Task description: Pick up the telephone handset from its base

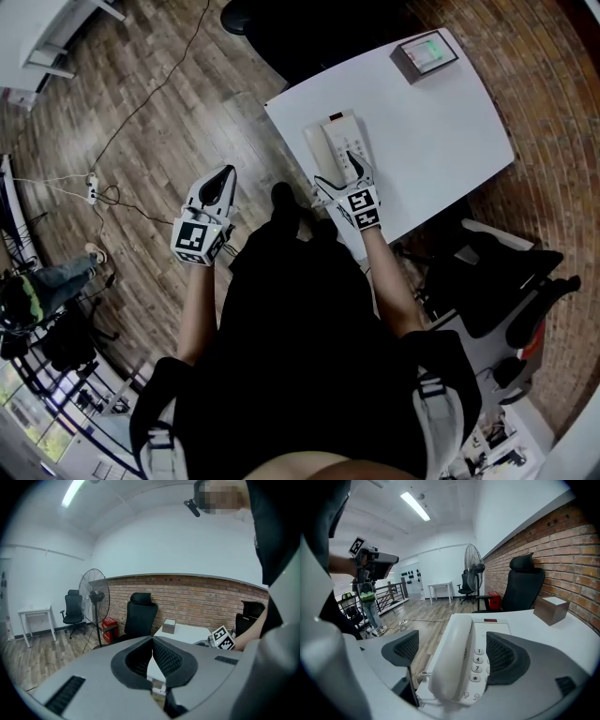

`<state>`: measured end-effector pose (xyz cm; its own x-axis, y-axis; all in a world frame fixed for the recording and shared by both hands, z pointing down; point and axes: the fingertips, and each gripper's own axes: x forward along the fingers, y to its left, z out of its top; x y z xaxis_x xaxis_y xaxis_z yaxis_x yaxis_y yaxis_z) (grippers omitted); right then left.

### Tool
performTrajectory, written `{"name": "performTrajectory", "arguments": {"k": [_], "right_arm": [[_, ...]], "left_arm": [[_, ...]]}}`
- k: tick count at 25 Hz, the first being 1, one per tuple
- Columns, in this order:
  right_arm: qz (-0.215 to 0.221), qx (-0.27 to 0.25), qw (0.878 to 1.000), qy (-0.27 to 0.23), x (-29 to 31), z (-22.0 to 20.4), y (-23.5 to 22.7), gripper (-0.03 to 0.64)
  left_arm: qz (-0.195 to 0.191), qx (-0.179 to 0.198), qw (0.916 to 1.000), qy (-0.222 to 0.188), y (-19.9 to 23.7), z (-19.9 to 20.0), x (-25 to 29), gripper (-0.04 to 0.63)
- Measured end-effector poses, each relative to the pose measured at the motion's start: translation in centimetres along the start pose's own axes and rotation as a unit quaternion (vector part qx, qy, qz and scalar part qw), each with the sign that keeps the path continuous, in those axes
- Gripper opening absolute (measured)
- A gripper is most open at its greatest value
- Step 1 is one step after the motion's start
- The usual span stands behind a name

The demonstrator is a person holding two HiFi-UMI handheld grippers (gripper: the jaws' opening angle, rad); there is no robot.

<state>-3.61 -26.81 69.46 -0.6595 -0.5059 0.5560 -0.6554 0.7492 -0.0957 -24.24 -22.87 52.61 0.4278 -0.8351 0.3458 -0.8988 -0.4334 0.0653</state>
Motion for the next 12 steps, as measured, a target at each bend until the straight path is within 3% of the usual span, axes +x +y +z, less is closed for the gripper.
{"name": "performTrajectory", "arguments": {"k": [12], "right_arm": [[-0.005,0.007,0.999,0.035,2.7,-2.1,-0.2,0.430]], "left_arm": [[0.004,0.005,1.0000,-0.003,1.6,0.6,1.0,0.020]]}}
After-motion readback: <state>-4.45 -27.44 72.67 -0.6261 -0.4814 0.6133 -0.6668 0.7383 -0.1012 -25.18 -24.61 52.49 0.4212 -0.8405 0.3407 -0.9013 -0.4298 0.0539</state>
